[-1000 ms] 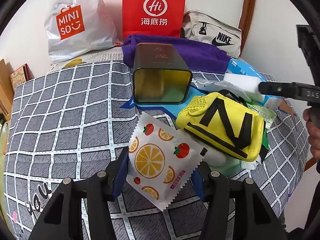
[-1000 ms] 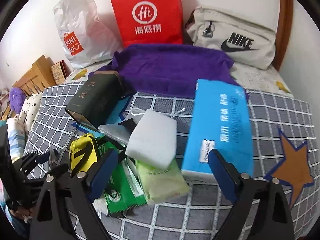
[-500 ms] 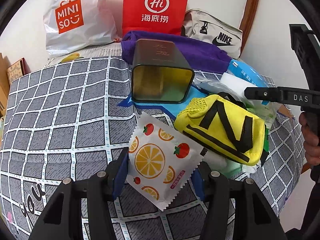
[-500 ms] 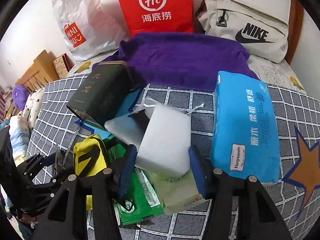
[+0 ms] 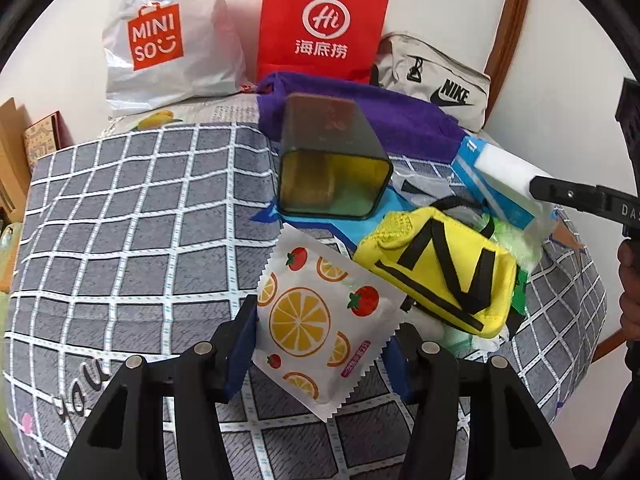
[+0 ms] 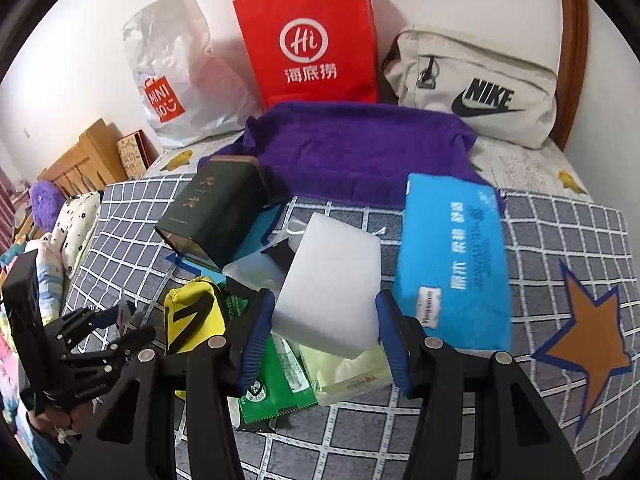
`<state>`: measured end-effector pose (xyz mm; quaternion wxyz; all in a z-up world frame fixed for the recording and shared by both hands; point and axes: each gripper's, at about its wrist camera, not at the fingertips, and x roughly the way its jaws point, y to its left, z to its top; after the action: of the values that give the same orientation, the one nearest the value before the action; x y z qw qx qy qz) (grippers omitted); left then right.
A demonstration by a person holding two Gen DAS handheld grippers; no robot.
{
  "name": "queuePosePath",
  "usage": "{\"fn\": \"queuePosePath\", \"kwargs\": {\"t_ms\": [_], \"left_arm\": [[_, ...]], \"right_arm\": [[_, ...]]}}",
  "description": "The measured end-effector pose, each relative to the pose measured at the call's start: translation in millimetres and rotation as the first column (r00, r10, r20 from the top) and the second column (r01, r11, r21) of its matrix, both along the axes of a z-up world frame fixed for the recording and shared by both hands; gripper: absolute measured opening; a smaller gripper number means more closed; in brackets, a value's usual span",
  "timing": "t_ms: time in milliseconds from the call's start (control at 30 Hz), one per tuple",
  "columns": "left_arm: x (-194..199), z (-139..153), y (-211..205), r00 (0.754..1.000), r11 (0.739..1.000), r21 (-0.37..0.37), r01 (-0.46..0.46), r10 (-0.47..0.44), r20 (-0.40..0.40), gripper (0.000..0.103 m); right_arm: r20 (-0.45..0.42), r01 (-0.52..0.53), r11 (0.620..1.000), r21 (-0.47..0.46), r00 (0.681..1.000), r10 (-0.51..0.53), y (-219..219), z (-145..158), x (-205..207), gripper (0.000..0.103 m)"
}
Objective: Organize soft objects
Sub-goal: 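Grasp the white sponge block with the right gripper while the left holds the packet, then carry the sponge onto the purple towel and open the right gripper while left carries packet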
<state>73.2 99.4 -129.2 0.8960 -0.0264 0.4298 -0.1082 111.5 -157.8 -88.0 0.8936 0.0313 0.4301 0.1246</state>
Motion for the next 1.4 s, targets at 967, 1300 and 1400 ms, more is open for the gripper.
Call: {"fn": "queuePosePath", "kwargs": {"t_ms": [967, 1300, 1400], "left_arm": [[82.1, 89.6, -31.6, 0.998, 0.999, 0.033, -0.036, 0.034, 0.049, 0.054], [149.3, 93.2, -34.2, 0.998, 0.998, -0.001, -0.055, 0.055, 0.015, 0.054], [169.0, 93.2, -37.3, 0.998, 0.998, 0.013, -0.058, 0.058, 0.009, 0.054]], "right_arm": [[0.113, 0.017, 1.0, -0.021, 0.994, -0.015, -54.2, 49.4, 40.6, 0.052], [0.119, 0.024, 1.0, -0.009, 0.993, -0.022, -63.8, 51.5, 104.5, 0.052], [0.124, 0.021, 1.0, -0.016, 0.992, -0.019, -64.0, 50.7, 125.8, 0.052]]}}
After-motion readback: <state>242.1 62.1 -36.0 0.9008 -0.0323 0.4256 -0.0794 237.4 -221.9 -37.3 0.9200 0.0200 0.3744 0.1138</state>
